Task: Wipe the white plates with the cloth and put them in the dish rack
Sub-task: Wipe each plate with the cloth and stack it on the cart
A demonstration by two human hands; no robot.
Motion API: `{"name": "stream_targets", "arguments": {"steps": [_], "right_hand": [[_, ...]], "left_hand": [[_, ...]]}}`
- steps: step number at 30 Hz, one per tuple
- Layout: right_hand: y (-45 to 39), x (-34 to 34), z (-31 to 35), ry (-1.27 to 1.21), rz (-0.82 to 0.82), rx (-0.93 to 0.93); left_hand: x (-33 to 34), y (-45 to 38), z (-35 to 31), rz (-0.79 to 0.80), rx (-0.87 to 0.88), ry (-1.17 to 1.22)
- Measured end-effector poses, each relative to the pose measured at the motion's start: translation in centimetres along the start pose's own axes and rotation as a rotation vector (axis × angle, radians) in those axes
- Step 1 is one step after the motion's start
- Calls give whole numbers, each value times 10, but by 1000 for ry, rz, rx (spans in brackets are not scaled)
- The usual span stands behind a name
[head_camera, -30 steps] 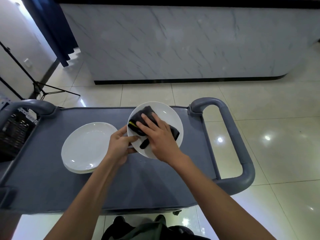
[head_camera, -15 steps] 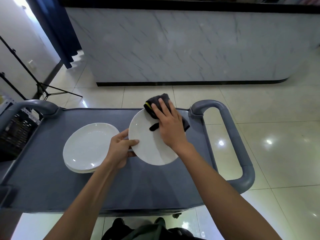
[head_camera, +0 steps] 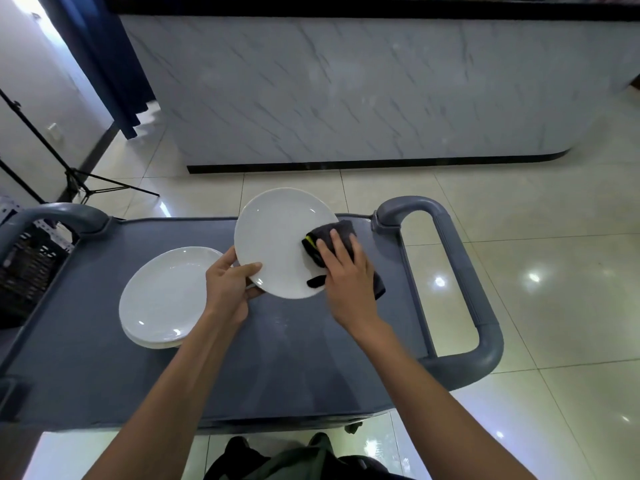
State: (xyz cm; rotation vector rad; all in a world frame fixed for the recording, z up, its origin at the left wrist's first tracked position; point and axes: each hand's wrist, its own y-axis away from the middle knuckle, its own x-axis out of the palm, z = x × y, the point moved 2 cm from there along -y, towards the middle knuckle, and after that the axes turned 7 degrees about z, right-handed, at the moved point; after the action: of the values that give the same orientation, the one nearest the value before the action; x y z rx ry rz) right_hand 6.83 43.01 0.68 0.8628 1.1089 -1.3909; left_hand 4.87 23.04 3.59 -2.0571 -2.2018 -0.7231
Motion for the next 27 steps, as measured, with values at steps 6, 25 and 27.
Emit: {"name": "stream_targets", "arguments": {"steps": [6,25,27], "right_hand": [[28,13,47,-165,22,-128],[-14,-7,1,-69,-52,-33],[-25,-12,-1,-78,-44,-22]], "left_hand": [[4,-2,0,-43,26,5],[-19,-3,-1,4,-5,-99],[-18,-2,2,32,-18,-116]]}}
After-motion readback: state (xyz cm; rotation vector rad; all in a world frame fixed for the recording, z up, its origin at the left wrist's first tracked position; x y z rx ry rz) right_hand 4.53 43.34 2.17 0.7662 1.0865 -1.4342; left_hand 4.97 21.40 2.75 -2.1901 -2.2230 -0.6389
